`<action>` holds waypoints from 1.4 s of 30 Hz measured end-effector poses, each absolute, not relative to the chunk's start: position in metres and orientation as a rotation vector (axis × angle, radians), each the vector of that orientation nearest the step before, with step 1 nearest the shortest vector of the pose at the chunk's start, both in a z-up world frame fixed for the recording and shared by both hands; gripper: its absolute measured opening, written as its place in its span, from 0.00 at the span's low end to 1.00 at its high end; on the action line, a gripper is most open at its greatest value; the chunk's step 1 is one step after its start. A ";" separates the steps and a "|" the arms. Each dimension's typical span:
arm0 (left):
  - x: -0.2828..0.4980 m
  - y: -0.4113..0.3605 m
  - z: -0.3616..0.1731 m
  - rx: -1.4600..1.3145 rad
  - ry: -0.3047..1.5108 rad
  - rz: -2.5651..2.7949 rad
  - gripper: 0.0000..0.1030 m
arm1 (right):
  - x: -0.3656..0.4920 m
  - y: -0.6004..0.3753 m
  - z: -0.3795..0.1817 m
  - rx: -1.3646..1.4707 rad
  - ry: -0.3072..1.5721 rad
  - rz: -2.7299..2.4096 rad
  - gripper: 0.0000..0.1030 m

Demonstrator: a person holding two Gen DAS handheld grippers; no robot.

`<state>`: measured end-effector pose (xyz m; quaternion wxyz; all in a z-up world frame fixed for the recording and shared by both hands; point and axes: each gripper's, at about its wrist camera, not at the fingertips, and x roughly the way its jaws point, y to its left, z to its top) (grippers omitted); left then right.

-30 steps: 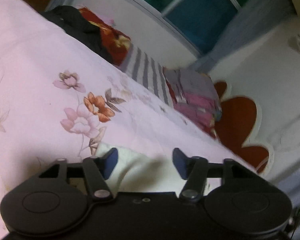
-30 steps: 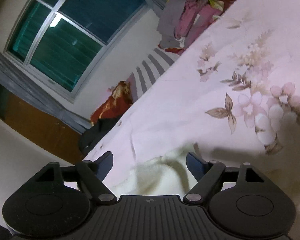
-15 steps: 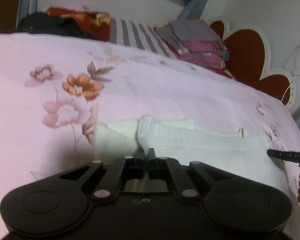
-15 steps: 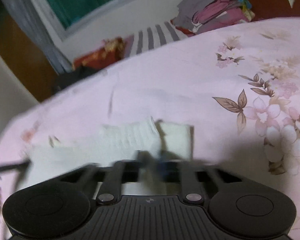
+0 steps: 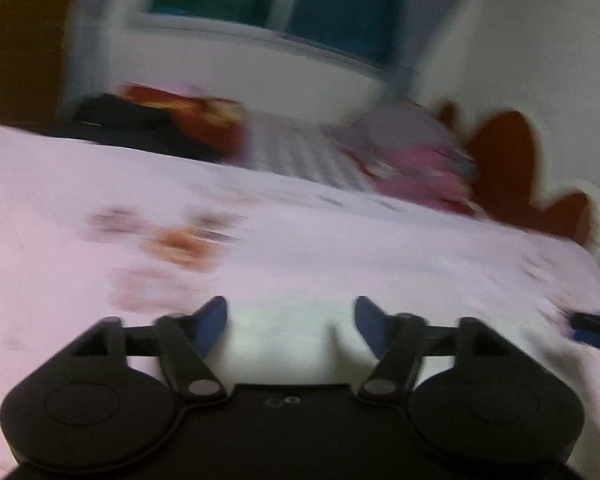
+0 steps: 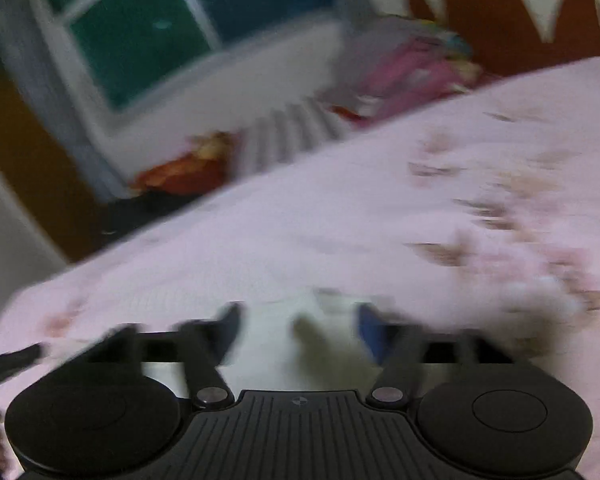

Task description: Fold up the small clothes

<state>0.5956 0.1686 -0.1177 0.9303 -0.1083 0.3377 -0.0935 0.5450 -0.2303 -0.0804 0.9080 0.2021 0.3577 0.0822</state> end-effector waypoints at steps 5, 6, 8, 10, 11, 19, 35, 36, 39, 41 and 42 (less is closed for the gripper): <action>0.605 0.105 -0.130 -0.149 0.745 -0.324 0.55 | 0.557 -0.141 -0.094 0.181 0.792 0.342 0.30; 0.606 0.102 -0.135 -0.175 0.768 -0.326 0.55 | 0.558 -0.131 -0.100 0.170 0.809 0.366 0.30; 0.605 0.099 -0.144 -0.175 0.792 -0.329 0.56 | 0.560 -0.120 -0.108 0.147 0.839 0.403 0.30; 0.596 0.103 -0.147 -0.113 0.769 -0.324 0.56 | 0.554 -0.117 -0.111 0.083 0.825 0.448 0.35; 0.594 0.108 -0.148 -0.074 0.759 -0.300 0.56 | 0.550 -0.122 -0.114 0.046 0.813 0.444 0.35; 0.577 0.143 -0.142 -0.124 0.705 -0.219 0.65 | 0.556 -0.190 -0.107 0.095 0.824 0.174 0.36; 0.522 0.110 -0.147 -0.071 0.743 -0.208 0.68 | 0.502 -0.171 -0.111 0.043 0.824 0.152 0.45; 0.517 0.112 -0.146 -0.088 0.739 -0.197 0.66 | 0.499 -0.176 -0.110 0.061 0.827 0.148 0.45; 0.504 0.096 -0.136 -0.085 0.719 -0.197 0.63 | 0.487 -0.162 -0.097 0.059 0.797 0.182 0.45; 0.501 0.078 -0.134 -0.078 0.715 -0.231 0.63 | 0.476 -0.147 -0.087 0.051 0.768 0.253 0.45; 0.502 0.071 -0.138 -0.057 0.730 -0.239 0.63 | 0.471 -0.136 -0.088 0.026 0.770 0.285 0.45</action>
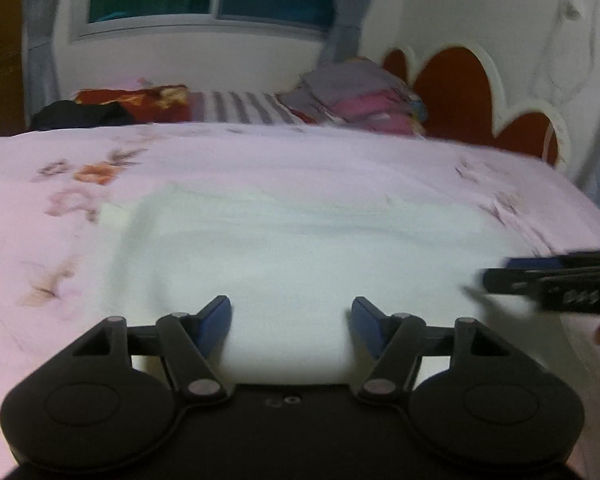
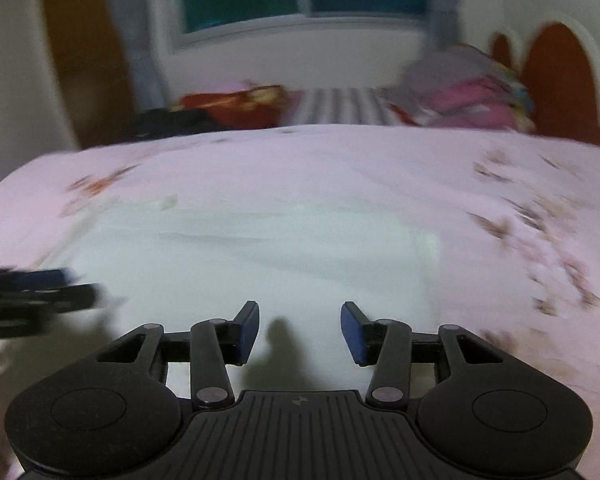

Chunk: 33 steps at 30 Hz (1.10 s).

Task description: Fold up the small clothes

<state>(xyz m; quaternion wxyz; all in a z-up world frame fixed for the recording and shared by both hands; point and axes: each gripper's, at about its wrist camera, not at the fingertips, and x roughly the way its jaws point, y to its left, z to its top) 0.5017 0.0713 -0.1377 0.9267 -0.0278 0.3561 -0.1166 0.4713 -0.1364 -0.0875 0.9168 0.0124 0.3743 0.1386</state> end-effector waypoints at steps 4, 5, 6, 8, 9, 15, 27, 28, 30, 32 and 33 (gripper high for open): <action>0.496 0.059 -0.148 0.018 0.738 -0.235 0.64 | 0.468 -0.127 -0.110 -0.019 0.832 0.264 0.45; 0.494 0.062 -0.144 0.012 0.741 -0.237 0.64 | 0.466 -0.132 -0.109 0.004 0.836 0.256 0.45; 0.490 0.065 -0.140 0.011 0.737 -0.235 0.63 | 0.462 -0.134 -0.106 0.013 0.840 0.247 0.44; 0.475 0.068 -0.133 0.007 0.720 -0.236 0.63 | 0.445 -0.136 -0.094 0.036 0.806 0.291 0.45; 0.467 0.066 -0.132 0.005 0.723 -0.240 0.63 | 0.434 -0.134 -0.091 0.038 0.801 0.315 0.45; 0.430 0.055 -0.148 0.028 0.769 -0.217 0.62 | 0.394 -0.120 -0.112 -0.006 0.838 0.321 0.45; 0.402 0.046 -0.135 -0.050 0.743 -0.203 0.59 | 0.363 -0.101 -0.100 0.115 0.813 0.324 0.44; 0.403 0.044 -0.138 -0.050 0.755 -0.190 0.58 | 0.363 -0.096 -0.101 0.120 0.819 0.337 0.39; 0.404 0.047 -0.141 -0.059 0.771 -0.189 0.59 | 0.364 -0.090 -0.102 0.114 0.832 0.356 0.36; 0.400 0.051 -0.140 -0.035 0.771 -0.184 0.59 | 0.362 -0.089 -0.106 0.089 0.845 0.371 0.36; 0.398 0.055 -0.140 -0.039 0.770 -0.177 0.59 | 0.361 -0.090 -0.106 0.081 0.846 0.372 0.36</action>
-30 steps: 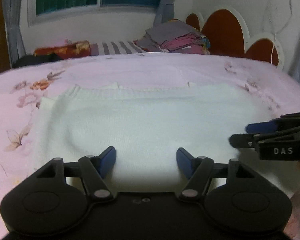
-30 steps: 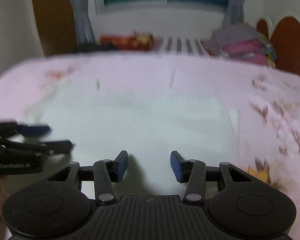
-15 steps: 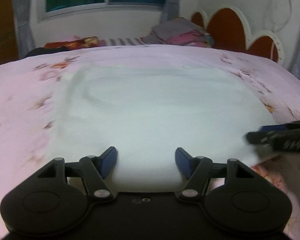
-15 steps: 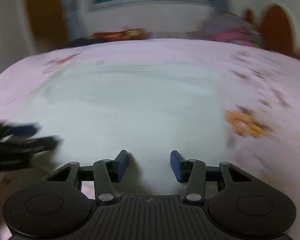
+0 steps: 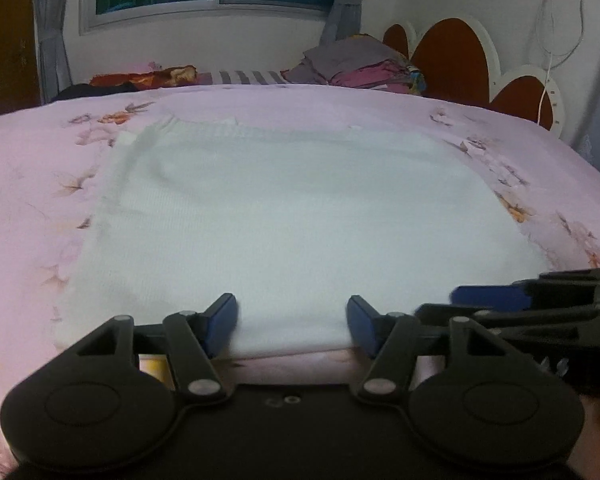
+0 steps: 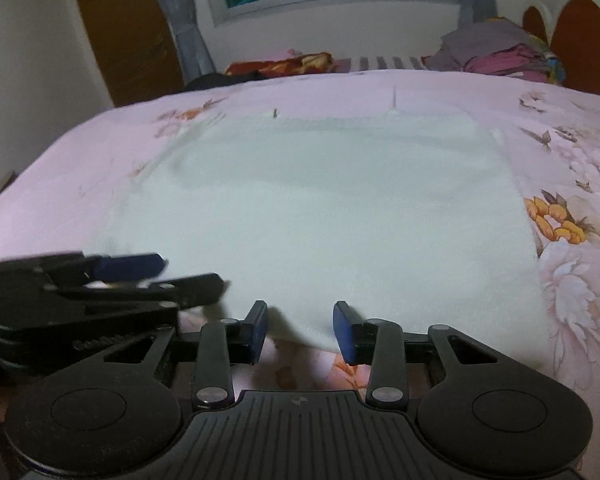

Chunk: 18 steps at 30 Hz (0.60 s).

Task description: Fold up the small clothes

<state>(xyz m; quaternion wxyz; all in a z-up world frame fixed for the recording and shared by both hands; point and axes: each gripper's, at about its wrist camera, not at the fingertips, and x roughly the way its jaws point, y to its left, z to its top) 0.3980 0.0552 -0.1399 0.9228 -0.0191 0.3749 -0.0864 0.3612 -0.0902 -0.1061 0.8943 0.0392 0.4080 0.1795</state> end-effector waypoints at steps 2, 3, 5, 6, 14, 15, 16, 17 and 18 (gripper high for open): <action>0.394 0.065 -0.139 -0.047 0.764 -0.143 0.59 | 0.360 -0.101 -0.105 0.096 0.843 0.346 0.36; 0.391 0.069 -0.139 -0.049 0.762 -0.123 0.59 | 0.360 -0.109 -0.104 0.098 0.840 0.318 0.36; 0.389 0.083 -0.139 -0.064 0.767 -0.089 0.59 | 0.357 -0.124 -0.103 0.113 0.833 0.268 0.36; 0.387 0.089 -0.140 -0.073 0.769 -0.076 0.59 | 0.356 -0.133 -0.102 0.123 0.831 0.243 0.36; 0.380 0.105 -0.139 -0.086 0.770 -0.048 0.58 | 0.343 -0.184 -0.105 0.151 0.842 0.138 0.36; 0.381 0.105 -0.139 -0.089 0.771 -0.046 0.58 | 0.342 -0.185 -0.105 0.150 0.844 0.138 0.36; 0.382 0.104 -0.139 -0.087 0.772 -0.044 0.59 | 0.342 -0.185 -0.105 0.146 0.844 0.140 0.36; 0.382 0.103 -0.140 -0.082 0.775 -0.045 0.59 | 0.342 -0.185 -0.105 0.145 0.845 0.140 0.36; 0.382 0.102 -0.139 -0.074 0.779 -0.045 0.59 | 0.342 -0.185 -0.105 0.148 0.846 0.139 0.36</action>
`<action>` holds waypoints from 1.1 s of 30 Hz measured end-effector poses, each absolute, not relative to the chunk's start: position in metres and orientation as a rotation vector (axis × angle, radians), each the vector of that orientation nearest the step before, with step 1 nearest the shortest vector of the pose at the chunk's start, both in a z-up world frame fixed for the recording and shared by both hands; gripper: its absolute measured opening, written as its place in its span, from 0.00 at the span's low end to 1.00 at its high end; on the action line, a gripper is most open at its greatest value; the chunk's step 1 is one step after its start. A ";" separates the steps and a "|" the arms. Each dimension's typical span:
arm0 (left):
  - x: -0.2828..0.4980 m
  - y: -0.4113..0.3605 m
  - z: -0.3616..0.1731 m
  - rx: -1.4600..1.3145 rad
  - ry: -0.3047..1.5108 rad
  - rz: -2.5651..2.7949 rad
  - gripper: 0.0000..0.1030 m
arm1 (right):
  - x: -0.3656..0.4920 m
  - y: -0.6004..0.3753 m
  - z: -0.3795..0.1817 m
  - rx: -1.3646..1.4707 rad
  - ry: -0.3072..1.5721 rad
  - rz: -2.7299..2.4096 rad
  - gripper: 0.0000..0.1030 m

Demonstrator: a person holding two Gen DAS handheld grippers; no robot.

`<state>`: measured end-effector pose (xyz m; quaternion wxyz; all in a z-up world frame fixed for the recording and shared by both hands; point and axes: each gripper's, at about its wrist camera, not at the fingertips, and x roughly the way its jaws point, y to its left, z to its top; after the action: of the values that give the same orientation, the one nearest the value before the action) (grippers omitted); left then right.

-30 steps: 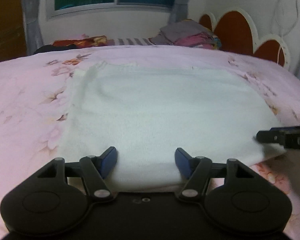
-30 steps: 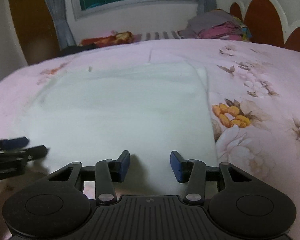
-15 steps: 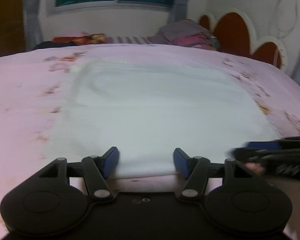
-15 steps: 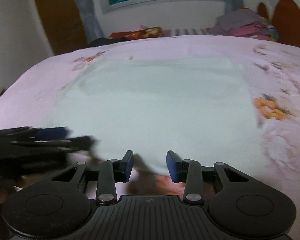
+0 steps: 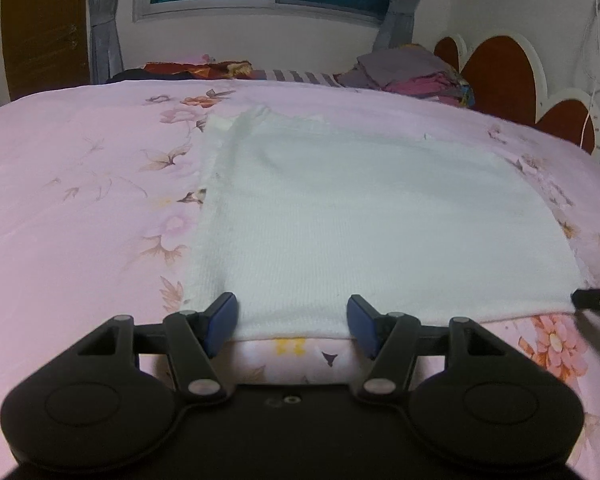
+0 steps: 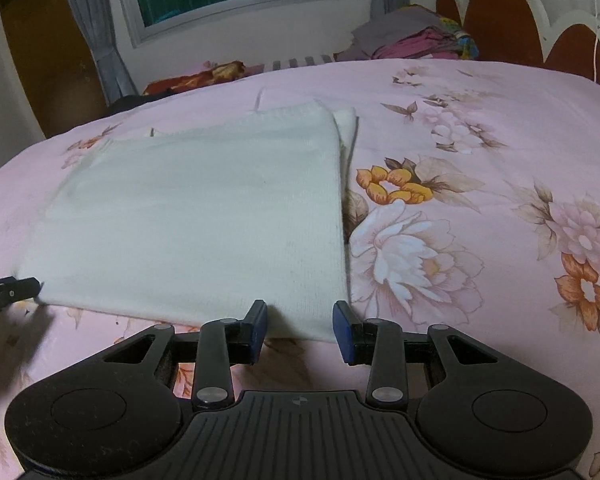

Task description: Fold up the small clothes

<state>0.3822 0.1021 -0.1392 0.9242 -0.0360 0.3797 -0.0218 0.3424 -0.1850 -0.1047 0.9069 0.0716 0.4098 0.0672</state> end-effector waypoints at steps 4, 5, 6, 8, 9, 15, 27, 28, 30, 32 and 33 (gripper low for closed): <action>0.379 0.107 -0.137 -0.095 0.787 -0.043 0.59 | 0.339 -0.185 -0.097 0.165 0.829 0.144 0.36; 0.380 0.108 -0.140 -0.097 0.790 -0.047 0.59 | 0.340 -0.184 -0.100 0.152 0.844 0.146 0.36; 0.379 0.109 -0.140 -0.095 0.786 -0.050 0.59 | 0.341 -0.182 -0.103 0.138 0.859 0.140 0.36; 0.379 0.109 -0.139 -0.093 0.788 -0.047 0.59 | 0.340 -0.183 -0.103 0.146 0.855 0.134 0.36; 0.379 0.110 -0.139 -0.097 0.787 -0.046 0.59 | 0.339 -0.184 -0.100 0.159 0.848 0.134 0.36; 0.378 0.109 -0.142 -0.092 0.777 -0.042 0.59 | 0.340 -0.184 -0.105 0.143 0.866 0.125 0.36; 0.376 0.109 -0.143 -0.094 0.771 -0.045 0.59 | 0.341 -0.188 -0.109 0.141 0.874 0.125 0.36; 0.376 0.109 -0.143 -0.096 0.772 -0.045 0.59 | 0.340 -0.188 -0.109 0.139 0.872 0.126 0.36; 0.376 0.110 -0.142 -0.108 0.775 -0.050 0.60 | 0.340 -0.188 -0.109 0.137 0.871 0.128 0.36; 0.377 0.116 -0.138 -0.148 0.791 -0.041 0.60 | 0.341 -0.187 -0.109 0.129 0.874 0.133 0.36; 0.373 0.121 -0.131 -0.185 0.795 0.004 0.60 | 0.340 -0.188 -0.106 0.129 0.876 0.133 0.36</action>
<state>0.3730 0.1209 -0.1307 0.9179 -0.0901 0.3865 0.0022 0.3403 -0.1883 -0.1064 0.9015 0.0625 0.4233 0.0642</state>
